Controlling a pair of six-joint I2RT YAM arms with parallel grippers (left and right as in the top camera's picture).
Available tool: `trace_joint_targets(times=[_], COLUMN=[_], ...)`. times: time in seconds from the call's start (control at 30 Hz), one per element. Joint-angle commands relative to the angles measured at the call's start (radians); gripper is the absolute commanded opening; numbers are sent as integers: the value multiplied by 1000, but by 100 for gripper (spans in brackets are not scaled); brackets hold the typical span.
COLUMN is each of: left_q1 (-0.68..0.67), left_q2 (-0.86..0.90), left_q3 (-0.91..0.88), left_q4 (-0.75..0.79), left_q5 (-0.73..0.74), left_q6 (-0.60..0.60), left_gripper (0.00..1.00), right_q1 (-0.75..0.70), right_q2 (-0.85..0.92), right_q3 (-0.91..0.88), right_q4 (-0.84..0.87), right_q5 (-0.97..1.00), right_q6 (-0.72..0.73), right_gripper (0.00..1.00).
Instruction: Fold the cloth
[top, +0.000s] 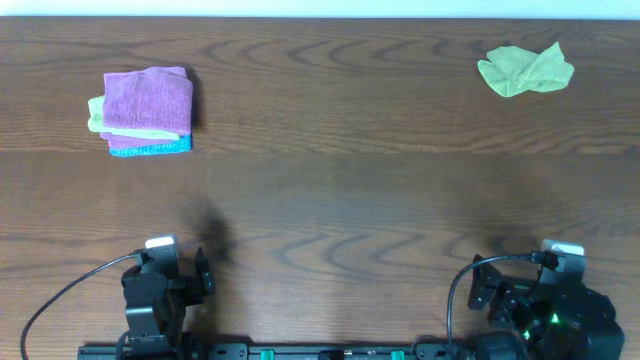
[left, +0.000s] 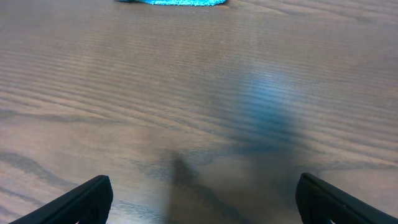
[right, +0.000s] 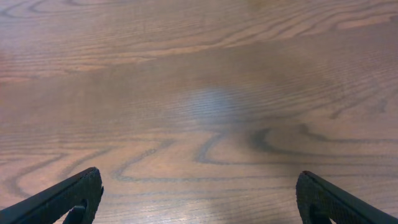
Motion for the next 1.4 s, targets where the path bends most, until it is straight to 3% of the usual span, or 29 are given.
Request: trace_joint_targets(times=[0.0,0.87,1.07,1.37], left_q1=[-4,-4,-4,-4], left_q2=[-8,-8,-8,-8], left_q3=[-23,-23,-23,-23], left_q4=[-8,-6,-6,-6], left_q5=[-18,-17,-17,-17], left_q6=[71,74,74,74], left_gripper=[95,95,95,95], right_q1=[-8,-8,-9,-34], right_q2=[-2,-2,-5,-158], right_q3=[1,1,-34,-473], right_q4=[0,7,159,560], right_q5=[13,10,61,16], right_q6=[17,18,32,-21], right_gripper=[99,99,99,99])
